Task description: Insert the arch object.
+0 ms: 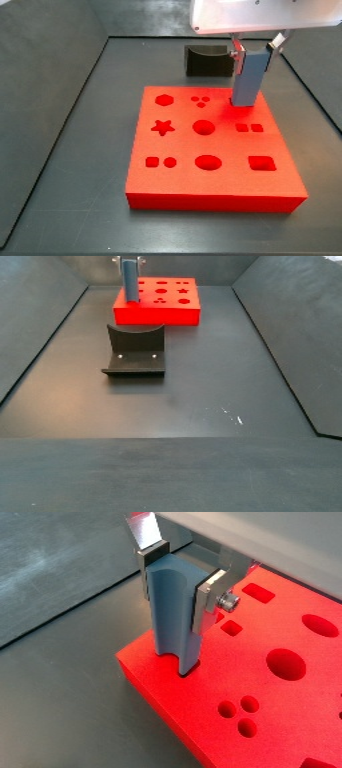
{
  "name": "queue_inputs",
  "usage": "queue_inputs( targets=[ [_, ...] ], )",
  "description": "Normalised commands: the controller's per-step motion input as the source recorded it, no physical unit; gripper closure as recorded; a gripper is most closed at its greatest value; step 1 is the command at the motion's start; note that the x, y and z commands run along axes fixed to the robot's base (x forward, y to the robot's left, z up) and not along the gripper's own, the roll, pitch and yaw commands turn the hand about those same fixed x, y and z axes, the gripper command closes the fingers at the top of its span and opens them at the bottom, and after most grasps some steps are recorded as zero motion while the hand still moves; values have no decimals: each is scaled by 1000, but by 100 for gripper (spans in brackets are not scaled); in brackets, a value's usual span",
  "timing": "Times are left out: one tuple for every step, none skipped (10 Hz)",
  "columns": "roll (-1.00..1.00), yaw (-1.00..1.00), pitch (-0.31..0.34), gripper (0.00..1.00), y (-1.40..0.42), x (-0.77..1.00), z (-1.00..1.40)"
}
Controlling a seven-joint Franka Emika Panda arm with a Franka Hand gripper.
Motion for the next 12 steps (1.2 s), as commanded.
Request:
queue_inputs(
  targets=[
    [134, -237, 16, 100, 0, -494, -340],
    [89, -243, 0, 100, 0, -511, -280],
    [44, -206, 0, 100, 0, -323, -160],
    [34, -9, 0, 100, 0, 0, -220],
    [19, 51, 0, 100, -51, 340, -566],
    [3, 123, 7, 100, 0, 429, -797],
    [0, 123, 26, 100, 0, 297, -966],
    [0, 134, 11, 100, 11, 274, -1000],
    [0, 123, 0, 100, 0, 257, -1000],
    [0, 80, 0, 100, 0, 197, -1000],
    [-19, 0, 0, 100, 0, 0, 0],
    [0, 0, 0, 100, 0, 0, 0]
  ],
)
